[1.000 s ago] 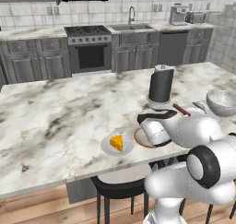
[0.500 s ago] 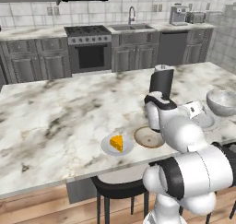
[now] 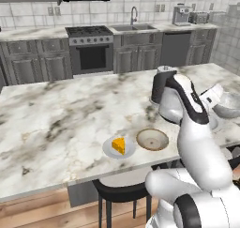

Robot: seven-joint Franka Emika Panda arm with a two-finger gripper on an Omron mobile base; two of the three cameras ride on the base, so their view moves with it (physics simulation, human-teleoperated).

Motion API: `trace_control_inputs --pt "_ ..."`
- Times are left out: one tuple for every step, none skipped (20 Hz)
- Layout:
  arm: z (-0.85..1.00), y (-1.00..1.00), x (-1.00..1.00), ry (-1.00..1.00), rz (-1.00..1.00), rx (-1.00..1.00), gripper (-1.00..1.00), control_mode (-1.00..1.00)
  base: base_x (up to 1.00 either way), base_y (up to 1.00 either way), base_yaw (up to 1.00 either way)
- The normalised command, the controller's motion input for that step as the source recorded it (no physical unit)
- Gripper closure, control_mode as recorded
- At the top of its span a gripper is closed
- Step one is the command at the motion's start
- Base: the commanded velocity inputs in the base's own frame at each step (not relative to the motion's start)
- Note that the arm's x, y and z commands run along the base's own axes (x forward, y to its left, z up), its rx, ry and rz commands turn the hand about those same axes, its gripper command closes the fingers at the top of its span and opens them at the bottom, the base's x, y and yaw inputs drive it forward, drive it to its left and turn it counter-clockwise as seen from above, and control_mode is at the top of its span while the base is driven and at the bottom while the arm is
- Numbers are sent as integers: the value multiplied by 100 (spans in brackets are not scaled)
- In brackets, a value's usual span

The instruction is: Take the smaller bowl and place it next to the appetizer plate on the dining counter , and place the larger bowl next to the plate with cooked food.

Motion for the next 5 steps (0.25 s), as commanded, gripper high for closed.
trace_control_inputs --pt "100 0 -89 9 0 -38 -100 -100 0 0 0" --pt "100 0 -93 12 0 -37 -100 -100 0 0 0" --pt "100 0 -94 16 0 -38 -100 -100 0 0 0" --pt "100 0 -95 18 0 -39 -100 -100 0 0 0" --pt "100 0 -100 19 0 -40 -100 -100 0 0 0"
